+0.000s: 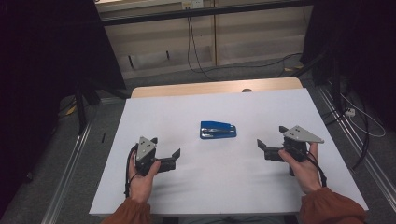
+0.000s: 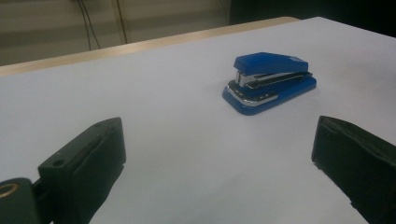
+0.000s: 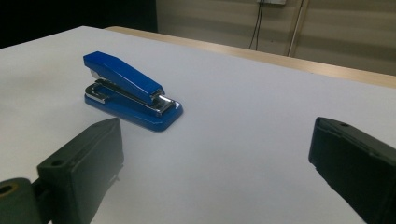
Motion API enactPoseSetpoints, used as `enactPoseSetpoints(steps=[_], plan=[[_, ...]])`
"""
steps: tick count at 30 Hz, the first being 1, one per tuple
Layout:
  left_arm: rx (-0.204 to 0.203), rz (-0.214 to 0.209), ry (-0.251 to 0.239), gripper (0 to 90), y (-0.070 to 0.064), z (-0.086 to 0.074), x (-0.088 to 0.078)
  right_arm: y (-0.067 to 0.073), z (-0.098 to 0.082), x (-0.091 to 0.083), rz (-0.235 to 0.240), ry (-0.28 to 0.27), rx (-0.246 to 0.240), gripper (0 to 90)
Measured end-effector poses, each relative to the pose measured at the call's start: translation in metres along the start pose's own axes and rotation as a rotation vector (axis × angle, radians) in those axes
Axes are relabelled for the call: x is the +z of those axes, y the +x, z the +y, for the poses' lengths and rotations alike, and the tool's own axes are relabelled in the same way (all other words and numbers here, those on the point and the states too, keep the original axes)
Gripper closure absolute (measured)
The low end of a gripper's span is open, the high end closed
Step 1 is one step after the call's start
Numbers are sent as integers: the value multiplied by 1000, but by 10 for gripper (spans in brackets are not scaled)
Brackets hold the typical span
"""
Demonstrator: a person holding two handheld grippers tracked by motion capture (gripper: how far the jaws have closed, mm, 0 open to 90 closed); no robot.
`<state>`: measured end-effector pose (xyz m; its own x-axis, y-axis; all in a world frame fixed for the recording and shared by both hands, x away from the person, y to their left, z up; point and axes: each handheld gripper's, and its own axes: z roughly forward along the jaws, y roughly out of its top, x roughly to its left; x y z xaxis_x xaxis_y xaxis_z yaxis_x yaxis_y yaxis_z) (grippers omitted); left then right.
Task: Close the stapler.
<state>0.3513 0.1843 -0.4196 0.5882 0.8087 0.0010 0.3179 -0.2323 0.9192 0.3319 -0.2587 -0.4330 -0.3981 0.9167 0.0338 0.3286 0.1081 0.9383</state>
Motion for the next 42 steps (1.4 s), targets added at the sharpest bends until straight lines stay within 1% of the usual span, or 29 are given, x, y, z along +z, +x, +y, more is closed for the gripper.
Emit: enactPoseSetpoints(steps=[1,3,4,6,7,9,12,15,18,21,23,25,26,27,29,31,35,36,39,42], plan=[[11,7,1,31,0,-1,-3,0,0,-2,-5,-4,2,22],[5,6,6,31,1,-4,-8,-1,-1,-6,-24,-15,8,4],[-4,9,7,31,1,-5,-10,-1,-1,-8,-26,-17,9,4],[-3,14,12,31,2,-7,-14,-1,-2,-11,-37,-28,7,4],[-11,20,11,31,2,-8,-16,-2,-3,-13,-41,-28,6,4],[-28,25,-2,31,3,-9,-19,-3,-6,-16,-43,-23,10,4],[-41,33,-9,31,3,-10,-23,-5,-9,-20,-54,-26,11,5],[-43,32,-14,31,4,-12,-29,-4,-10,-27,-74,-41,9,0],[-51,45,-18,31,5,-15,-35,-3,-12,-33,-81,-41,15,0],[-57,70,-15,30,5,-17,-38,-2,-16,-38,-83,-34,6,0],[-62,58,-15,30,4,-18,-40,-1,-20,-41,-93,-22,-16,1],[-58,60,-18,30,4,-19,-42,-1,-24,-44,-91,-21,-2,1],[-58,57,-15,30,4,-19,-44,-1,-25,-46,-96,-22,-6,2],[-61,56,-15,30,5,-21,-46,-1,-26,-48,-100,-22,-5,2],[-67,55,-11,30,5,-22,-49,-1,-28,-52,-102,-26,14,2],[-76,60,-20,30,7,-22,-51,-1,-28,-55,-101,-32,14,2],[-88,62,-12,30,8,-22,-48,2,-28,-53,-88,-32,17,2],[-94,59,-19,31,8,-22,-48,2,-28,-52,-88,-32,15,2],[-89,55,-17,30,8,-21,-47,3,-27,-49,-77,-34,28,2],[-93,49,-18,30,9,-20,-46,5,-27,-45,-70,-30,18,2]])
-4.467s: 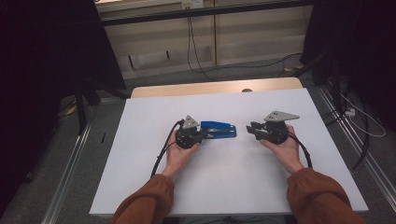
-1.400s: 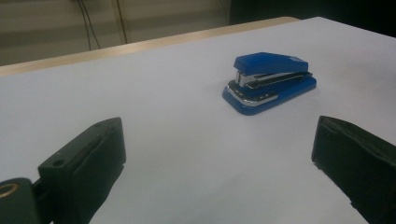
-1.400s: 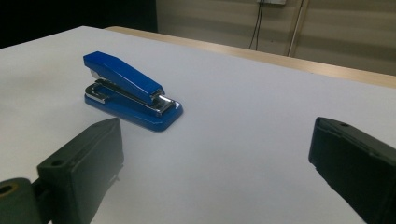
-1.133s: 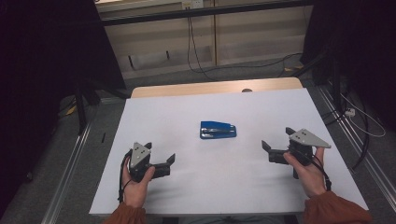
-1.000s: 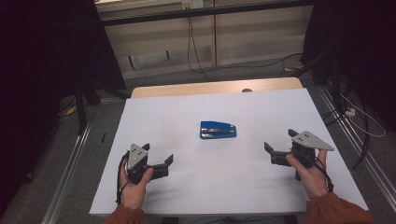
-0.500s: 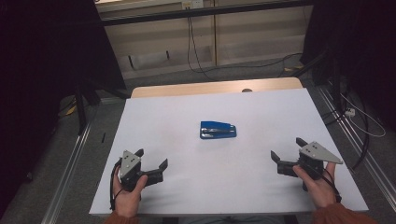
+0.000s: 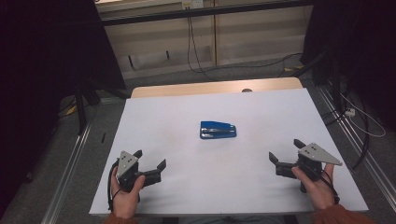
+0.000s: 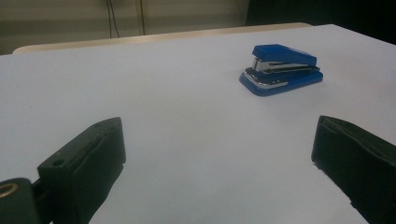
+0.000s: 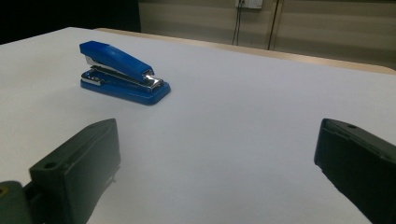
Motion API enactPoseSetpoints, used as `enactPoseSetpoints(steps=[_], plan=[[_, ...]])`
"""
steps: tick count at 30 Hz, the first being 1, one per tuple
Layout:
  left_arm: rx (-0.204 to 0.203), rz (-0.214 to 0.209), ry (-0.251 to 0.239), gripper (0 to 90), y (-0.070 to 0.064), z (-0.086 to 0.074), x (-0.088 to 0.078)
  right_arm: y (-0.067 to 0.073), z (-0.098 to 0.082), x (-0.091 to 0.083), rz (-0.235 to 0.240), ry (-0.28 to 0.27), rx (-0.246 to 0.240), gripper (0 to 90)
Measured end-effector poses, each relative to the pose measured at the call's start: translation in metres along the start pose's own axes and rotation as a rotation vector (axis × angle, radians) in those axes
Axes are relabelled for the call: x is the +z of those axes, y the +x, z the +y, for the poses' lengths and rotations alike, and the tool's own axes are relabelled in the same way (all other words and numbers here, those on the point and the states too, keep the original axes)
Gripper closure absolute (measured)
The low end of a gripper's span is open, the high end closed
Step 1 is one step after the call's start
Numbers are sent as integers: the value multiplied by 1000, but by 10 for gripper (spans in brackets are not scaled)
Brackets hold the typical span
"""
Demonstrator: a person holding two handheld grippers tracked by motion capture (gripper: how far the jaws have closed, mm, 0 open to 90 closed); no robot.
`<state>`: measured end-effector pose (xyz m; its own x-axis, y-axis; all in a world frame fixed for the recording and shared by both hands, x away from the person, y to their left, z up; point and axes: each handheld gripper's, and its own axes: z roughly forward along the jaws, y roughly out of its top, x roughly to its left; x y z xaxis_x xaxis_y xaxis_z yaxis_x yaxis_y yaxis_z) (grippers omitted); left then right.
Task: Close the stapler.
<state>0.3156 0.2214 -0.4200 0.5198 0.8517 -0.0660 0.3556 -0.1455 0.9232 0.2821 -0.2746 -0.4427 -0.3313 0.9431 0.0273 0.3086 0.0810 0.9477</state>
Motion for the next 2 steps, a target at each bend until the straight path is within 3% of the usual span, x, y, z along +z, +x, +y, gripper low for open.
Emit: enactPoseSetpoints(steps=[2], plan=[[-4,1,2,30,0,0,0,1,0,1,4,3,-3,2]])
